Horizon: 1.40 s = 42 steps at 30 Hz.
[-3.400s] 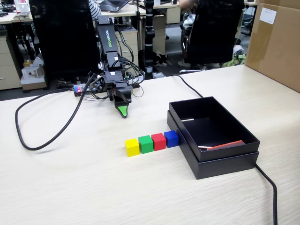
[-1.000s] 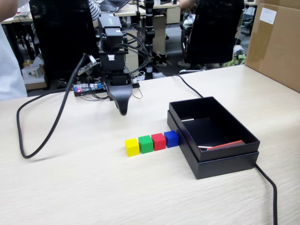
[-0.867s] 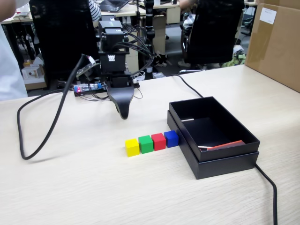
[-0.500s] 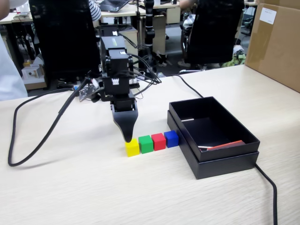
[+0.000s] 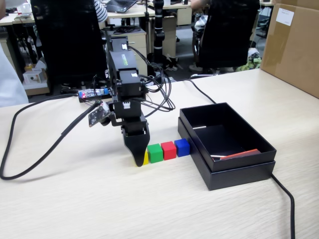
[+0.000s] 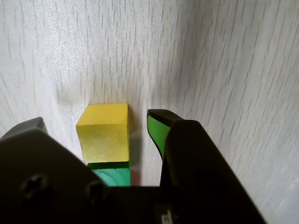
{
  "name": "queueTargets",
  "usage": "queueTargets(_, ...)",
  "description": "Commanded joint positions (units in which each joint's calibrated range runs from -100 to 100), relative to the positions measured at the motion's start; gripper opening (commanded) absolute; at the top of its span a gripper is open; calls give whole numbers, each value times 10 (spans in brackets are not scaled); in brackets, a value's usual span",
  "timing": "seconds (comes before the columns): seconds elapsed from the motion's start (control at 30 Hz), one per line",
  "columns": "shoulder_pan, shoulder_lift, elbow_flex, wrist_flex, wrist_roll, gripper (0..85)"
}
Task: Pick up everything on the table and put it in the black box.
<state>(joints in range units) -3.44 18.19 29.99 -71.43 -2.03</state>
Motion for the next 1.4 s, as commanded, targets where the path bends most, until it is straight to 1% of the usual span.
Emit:
queueTargets(0.0,0,-8,46,-12,4,391)
queueTargets(0.13,0,7,56,-12,8,291)
queueTargets(0.23,0,29,75,-12,10,164)
queueTargets(0.27,0,37,82,-12,11,137)
queueTargets(0.3,0,42,85,-12,12,129)
queueTargets(0.5,-1,39,88,-12,13,128)
queueTargets(0.7,-2,-151,76,-12,5,128)
queueTargets(0.73,6,-208,86,-12,2,129)
queueTargets(0.87,47,-262,128,-12,4,129)
queueTargets(0.97,84,-257,166,-12,12,130)
queueTargets(1.0,108,-239,204,-12,17,130)
queueTargets(1.03,133,-200,250,-12,21,129)
queueTargets(1.1,150,-170,276,-11,25,129)
queueTargets(1.13,174,-114,304,-11,33,130)
queueTargets(1.2,186,-69,320,-11,40,130)
queueTargets(1.37,193,25,328,-11,48,132)
